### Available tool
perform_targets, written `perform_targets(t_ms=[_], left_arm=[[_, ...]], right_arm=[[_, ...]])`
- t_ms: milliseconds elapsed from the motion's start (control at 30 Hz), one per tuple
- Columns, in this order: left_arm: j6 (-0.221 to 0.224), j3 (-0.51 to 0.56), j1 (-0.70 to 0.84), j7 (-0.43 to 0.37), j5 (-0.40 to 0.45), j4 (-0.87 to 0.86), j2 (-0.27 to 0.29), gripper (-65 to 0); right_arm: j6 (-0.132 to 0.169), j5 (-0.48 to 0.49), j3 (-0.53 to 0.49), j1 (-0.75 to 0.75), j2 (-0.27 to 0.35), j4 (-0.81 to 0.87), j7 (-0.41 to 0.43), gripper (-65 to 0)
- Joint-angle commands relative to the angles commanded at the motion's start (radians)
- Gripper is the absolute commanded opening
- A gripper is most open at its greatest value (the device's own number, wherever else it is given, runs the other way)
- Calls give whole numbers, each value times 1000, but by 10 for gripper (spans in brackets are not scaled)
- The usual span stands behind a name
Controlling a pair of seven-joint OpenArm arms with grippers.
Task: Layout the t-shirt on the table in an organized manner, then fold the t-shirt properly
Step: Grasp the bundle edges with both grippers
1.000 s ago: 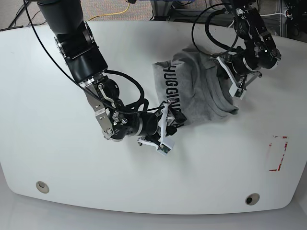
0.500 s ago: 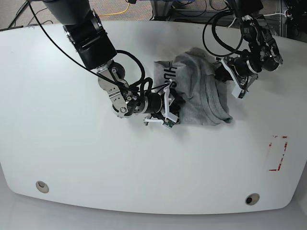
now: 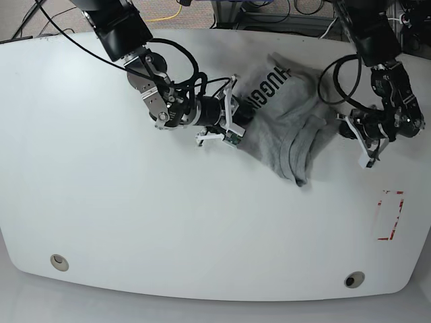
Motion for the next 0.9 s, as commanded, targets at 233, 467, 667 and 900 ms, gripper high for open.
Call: perform_targets(t_ms=[233, 467, 667, 900], left_arm=[[0, 25, -49, 72, -5, 133, 20, -582], [0, 18, 12, 162, -5, 370, 104, -582], [0, 28, 161, 162, -5, 482, 199, -582], [0, 26, 293, 162, -5, 485, 258, -582]], right_arm=[[-74, 0, 0, 2, -9, 209, -135, -526], [-81, -5, 0, 87, -54, 265, -213, -526], [-72, -11, 0, 161, -83, 126, -186, -526], [-58, -11, -5, 204, -77, -95, 12, -526]])
